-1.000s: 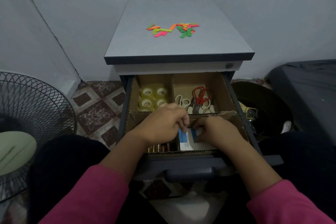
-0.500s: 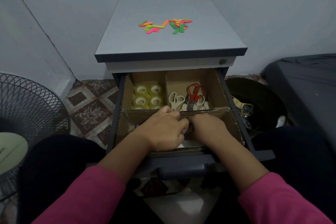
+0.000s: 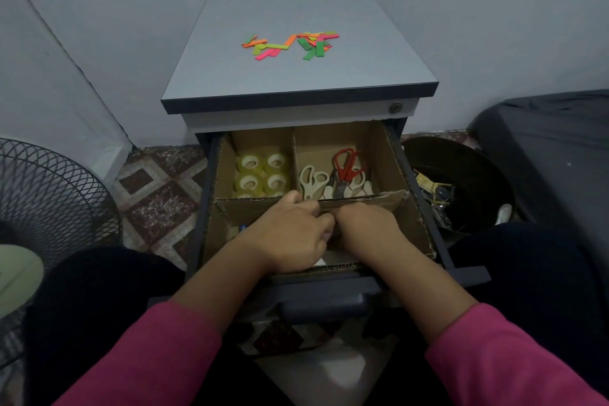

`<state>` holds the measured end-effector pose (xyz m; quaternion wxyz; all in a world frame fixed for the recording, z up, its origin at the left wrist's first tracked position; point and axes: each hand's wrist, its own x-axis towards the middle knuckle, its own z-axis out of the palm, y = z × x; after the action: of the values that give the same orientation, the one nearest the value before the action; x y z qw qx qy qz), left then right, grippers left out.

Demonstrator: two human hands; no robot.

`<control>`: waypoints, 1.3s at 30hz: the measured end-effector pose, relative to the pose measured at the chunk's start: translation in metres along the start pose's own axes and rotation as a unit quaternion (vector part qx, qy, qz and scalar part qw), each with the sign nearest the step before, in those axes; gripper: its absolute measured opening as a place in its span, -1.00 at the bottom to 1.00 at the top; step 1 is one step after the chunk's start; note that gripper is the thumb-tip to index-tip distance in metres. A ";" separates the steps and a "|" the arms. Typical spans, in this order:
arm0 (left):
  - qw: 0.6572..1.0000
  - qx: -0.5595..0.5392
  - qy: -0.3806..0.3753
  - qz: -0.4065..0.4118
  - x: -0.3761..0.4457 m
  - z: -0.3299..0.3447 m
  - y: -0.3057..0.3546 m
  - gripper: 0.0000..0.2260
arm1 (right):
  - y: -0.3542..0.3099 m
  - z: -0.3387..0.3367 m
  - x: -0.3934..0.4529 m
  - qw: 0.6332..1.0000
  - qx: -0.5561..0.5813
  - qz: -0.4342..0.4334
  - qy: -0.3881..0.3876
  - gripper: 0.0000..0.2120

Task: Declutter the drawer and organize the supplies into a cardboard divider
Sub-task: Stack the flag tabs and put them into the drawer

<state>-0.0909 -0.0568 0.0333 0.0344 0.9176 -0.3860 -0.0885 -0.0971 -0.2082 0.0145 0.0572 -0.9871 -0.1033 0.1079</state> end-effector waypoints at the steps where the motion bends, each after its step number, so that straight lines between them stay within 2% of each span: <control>1: 1.000 -0.008 -0.001 -0.004 0.000 -0.001 0.000 -0.89 | 0.000 0.000 0.000 1.000 -0.003 0.000 0.003 -0.80; 12: 1.000 0.024 0.012 -0.008 -0.003 -0.005 0.005 -0.85 | -0.001 -0.004 -0.004 1.000 -0.008 -0.008 0.011 -0.83; 15: 1.000 0.006 0.010 -0.005 -0.001 -0.001 0.000 -0.92 | 0.001 -0.003 -0.005 1.000 -0.001 -0.001 0.013 -0.81; 17: 0.998 -0.060 0.012 -0.016 -0.001 0.000 -0.005 -0.93 | 0.001 -0.005 -0.006 1.000 0.015 0.011 0.009 -0.81; 19: 0.972 -0.228 0.041 -0.045 -0.005 -0.002 -0.010 -0.87 | 0.002 -0.007 -0.007 0.999 0.046 0.020 0.003 -0.81; 21: 0.911 -0.389 0.116 -0.073 -0.009 -0.006 -0.013 -0.80 | 0.004 -0.011 -0.009 0.996 0.064 0.058 -0.005 -0.83; 22: 0.882 -0.434 0.161 -0.087 -0.011 -0.008 -0.015 -0.78 | 0.007 -0.014 -0.011 0.994 0.058 0.092 -0.002 -0.84; 24: 0.836 -0.478 0.241 -0.116 -0.011 -0.011 -0.020 -0.76 | 0.017 -0.018 -0.015 0.986 0.025 0.167 0.006 -0.82; 27: 0.797 -0.498 0.306 -0.150 -0.009 -0.015 -0.025 -0.76 | 0.024 -0.020 -0.020 0.976 0.000 0.219 -0.022 -0.81; 30: 0.781 -0.509 0.330 -0.151 -0.008 -0.017 -0.025 -0.74 | 0.021 -0.017 -0.019 0.970 0.013 0.235 -0.057 -0.82; 39: 0.785 -0.510 0.321 -0.146 -0.007 -0.014 -0.025 -0.77 | 0.020 -0.016 -0.020 0.968 0.027 0.245 -0.046 -0.84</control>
<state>-0.0752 -0.0343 0.0442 0.6060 0.7871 -0.1128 0.0235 -0.1088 -0.2333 0.0312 0.0508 -0.9744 0.1423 0.1667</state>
